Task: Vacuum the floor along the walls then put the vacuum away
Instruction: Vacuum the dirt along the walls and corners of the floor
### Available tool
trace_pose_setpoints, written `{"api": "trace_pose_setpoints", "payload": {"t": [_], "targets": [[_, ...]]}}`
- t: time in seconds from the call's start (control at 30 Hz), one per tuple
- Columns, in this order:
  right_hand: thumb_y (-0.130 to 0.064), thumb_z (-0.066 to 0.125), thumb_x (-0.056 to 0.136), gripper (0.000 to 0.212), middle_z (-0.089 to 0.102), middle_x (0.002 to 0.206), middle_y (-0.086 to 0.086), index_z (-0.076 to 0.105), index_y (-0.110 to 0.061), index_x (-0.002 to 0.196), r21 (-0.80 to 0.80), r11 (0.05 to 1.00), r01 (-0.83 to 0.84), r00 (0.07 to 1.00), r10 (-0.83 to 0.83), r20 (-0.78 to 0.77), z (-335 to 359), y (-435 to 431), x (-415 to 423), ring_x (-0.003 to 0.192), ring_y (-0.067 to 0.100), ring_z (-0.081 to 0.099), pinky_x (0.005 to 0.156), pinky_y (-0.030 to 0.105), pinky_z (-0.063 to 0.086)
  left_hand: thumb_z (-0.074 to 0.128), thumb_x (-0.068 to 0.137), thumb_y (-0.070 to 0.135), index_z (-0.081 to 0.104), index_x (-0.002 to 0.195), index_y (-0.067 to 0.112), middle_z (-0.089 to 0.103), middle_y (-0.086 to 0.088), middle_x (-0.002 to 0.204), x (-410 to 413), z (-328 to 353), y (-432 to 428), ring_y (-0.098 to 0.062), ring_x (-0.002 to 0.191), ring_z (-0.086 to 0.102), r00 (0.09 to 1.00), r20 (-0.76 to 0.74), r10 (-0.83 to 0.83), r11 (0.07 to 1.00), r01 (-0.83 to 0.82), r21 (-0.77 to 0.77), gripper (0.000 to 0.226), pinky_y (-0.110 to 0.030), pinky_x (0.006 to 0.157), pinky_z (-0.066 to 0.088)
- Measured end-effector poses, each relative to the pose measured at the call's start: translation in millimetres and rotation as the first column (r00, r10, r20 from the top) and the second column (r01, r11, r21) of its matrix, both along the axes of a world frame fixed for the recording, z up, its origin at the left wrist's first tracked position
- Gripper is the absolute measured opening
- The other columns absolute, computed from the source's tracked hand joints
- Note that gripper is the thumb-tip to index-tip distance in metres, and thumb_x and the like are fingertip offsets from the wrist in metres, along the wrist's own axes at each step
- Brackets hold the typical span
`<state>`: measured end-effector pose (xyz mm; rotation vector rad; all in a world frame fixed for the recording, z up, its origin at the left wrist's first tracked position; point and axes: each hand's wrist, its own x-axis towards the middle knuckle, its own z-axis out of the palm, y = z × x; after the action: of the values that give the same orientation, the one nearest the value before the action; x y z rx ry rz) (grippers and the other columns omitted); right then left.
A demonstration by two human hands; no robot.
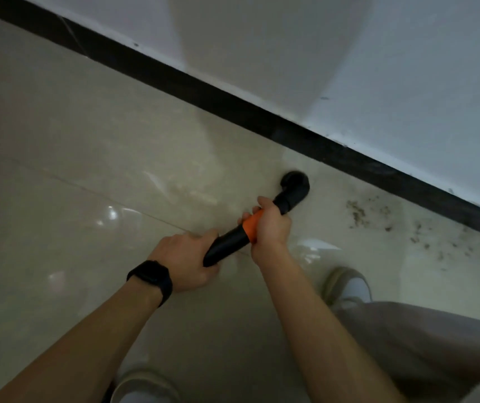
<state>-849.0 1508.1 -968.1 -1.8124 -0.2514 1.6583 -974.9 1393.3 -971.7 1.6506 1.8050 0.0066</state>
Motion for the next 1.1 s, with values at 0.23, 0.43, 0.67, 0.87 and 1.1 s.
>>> {"api": "trace_pose_setpoints", "payload": {"t": [0.23,0.43,0.67,0.87,1.1], "targets": [[0.002,0.065,0.091,0.019,0.05,0.057,0.008,0.049,-0.006,0.084,-0.095,0.928,0.359,0.933,-0.356,0.049,-4,-61,71,0.033,0.02,0.048,0.039,0.029,0.047,0.045,0.084,0.056,0.035,0.11,0.038,0.065,0.007,0.097,36,-5,-17,-0.02,0.082,0.063,0.934,-0.005,-0.357,0.934,0.356,-0.039,0.033,-0.029,0.063,0.041],[-0.001,0.064,0.088,0.017,0.049,0.051,0.003,0.051,-0.007,0.079,-0.089,0.937,0.336,0.941,-0.337,0.007,1,-37,102,0.036,0.019,0.047,0.041,0.029,0.047,0.048,0.087,0.051,0.033,0.115,0.032,0.065,0.004,0.098,74,-2,2,-0.024,0.081,0.063,0.931,-0.026,-0.364,0.931,0.364,-0.014,0.037,-0.029,0.06,0.036],[0.001,0.062,0.086,0.017,0.05,0.053,0.004,0.051,-0.008,0.077,-0.067,0.949,0.31,0.946,-0.314,-0.08,-1,-27,112,0.037,0.019,0.048,0.042,0.03,0.049,0.048,0.086,0.053,0.033,0.114,0.032,0.066,0.005,0.097,82,-5,9,-0.024,0.079,0.064,0.933,-0.083,-0.351,0.935,0.355,0.029,0.038,-0.03,0.059,0.035],[0.002,0.06,0.085,0.017,0.049,0.053,0.004,0.05,-0.009,0.076,-0.049,0.959,0.28,0.948,-0.284,-0.142,-1,-12,115,0.037,0.019,0.047,0.042,0.029,0.048,0.049,0.085,0.052,0.037,0.121,0.03,0.066,0.005,0.094,90,-4,20,-0.023,0.075,0.063,0.937,-0.13,-0.324,0.941,0.334,0.058,0.043,-0.03,0.055,0.031],[0.002,0.058,0.086,0.016,0.049,0.054,0.003,0.05,-0.009,0.078,-0.039,0.966,0.255,0.948,-0.258,-0.186,-2,4,116,0.038,0.018,0.047,0.043,0.028,0.049,0.046,0.086,0.052,0.032,0.117,0.03,0.065,0.006,0.092,91,-7,32,-0.023,0.073,0.063,0.939,-0.152,-0.308,0.943,0.323,0.083,0.041,-0.029,0.055,0.032]]}}
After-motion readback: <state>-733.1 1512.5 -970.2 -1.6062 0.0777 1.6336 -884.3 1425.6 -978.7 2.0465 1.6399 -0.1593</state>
